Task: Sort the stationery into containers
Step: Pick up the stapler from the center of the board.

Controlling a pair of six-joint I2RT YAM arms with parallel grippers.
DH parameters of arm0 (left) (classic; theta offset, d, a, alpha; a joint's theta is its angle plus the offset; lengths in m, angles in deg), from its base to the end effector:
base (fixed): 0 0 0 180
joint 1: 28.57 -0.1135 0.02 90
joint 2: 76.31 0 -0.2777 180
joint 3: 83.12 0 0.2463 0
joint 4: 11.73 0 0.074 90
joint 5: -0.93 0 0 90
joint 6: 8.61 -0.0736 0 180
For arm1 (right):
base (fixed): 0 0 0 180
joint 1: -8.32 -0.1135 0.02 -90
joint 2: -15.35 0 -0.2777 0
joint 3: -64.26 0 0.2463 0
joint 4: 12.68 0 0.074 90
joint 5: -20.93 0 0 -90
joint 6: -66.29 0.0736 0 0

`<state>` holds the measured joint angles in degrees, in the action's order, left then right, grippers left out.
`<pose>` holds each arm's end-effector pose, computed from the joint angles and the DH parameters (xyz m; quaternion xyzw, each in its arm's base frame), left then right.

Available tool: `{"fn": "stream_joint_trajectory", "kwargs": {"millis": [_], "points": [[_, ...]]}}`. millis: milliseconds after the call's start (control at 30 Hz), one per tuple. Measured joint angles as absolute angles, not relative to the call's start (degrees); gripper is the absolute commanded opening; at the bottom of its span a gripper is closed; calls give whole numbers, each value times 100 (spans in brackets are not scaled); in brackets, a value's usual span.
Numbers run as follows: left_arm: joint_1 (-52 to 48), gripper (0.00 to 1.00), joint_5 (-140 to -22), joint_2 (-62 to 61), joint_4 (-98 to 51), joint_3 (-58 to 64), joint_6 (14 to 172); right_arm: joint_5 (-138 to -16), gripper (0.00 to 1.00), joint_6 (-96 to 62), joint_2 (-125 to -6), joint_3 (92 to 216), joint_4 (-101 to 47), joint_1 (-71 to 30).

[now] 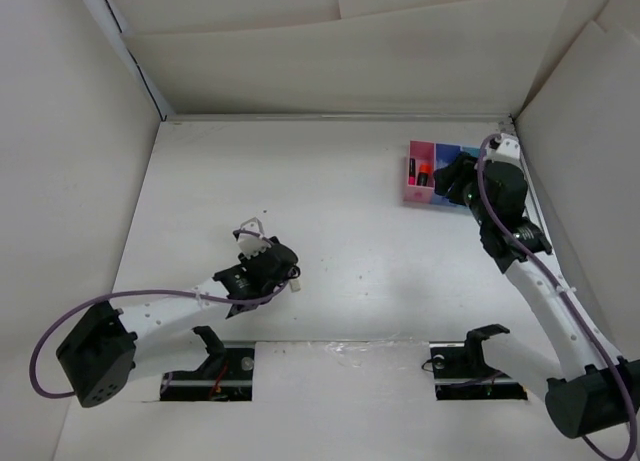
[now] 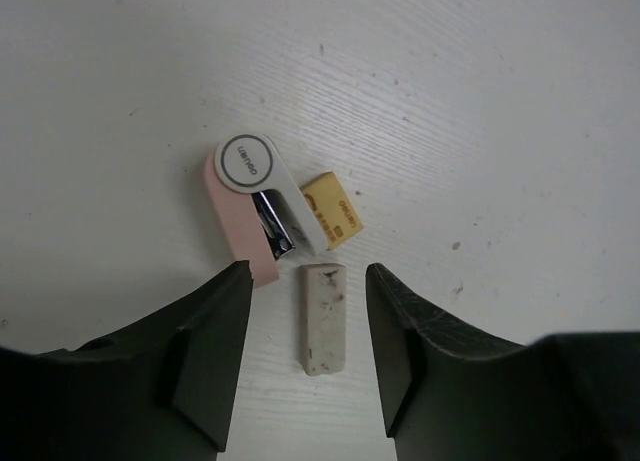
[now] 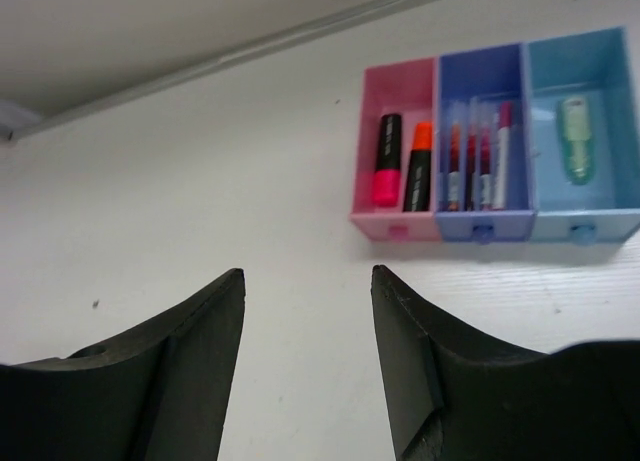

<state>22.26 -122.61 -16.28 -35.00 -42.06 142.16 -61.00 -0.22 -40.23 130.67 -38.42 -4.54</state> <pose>0.1669 -0.1405 0.1830 -0.1922 0.8621 -0.1723 0.4361 0.2430 0.0449 0.3511 0.1160 0.7835 0.1366 0.5949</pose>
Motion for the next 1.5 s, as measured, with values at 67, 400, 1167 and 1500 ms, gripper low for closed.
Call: {"fn": "stream_joint_trajectory", "kwargs": {"millis": [67, 400, 1167, 1500], "points": [[2138, 48, -12272, -1501, -3537, -4206, 14266, -6163, 58, -53, -3959, 12978, -3855, -651], [1773, 55, -12291, -1154, -3323, -4203, 14336, -6266, 59, -123, -3603, 12499, -4010, -1534], [1728, 18, -12073, -1031, -3015, -4254, 14231, -6145, 68, -125, -3273, 12346, -4023, -2026], [1736, 11, -11378, -2904, -3266, -4306, 13668, -7393, 76, -142, -3577, 12309, -3899, -2026]]}}
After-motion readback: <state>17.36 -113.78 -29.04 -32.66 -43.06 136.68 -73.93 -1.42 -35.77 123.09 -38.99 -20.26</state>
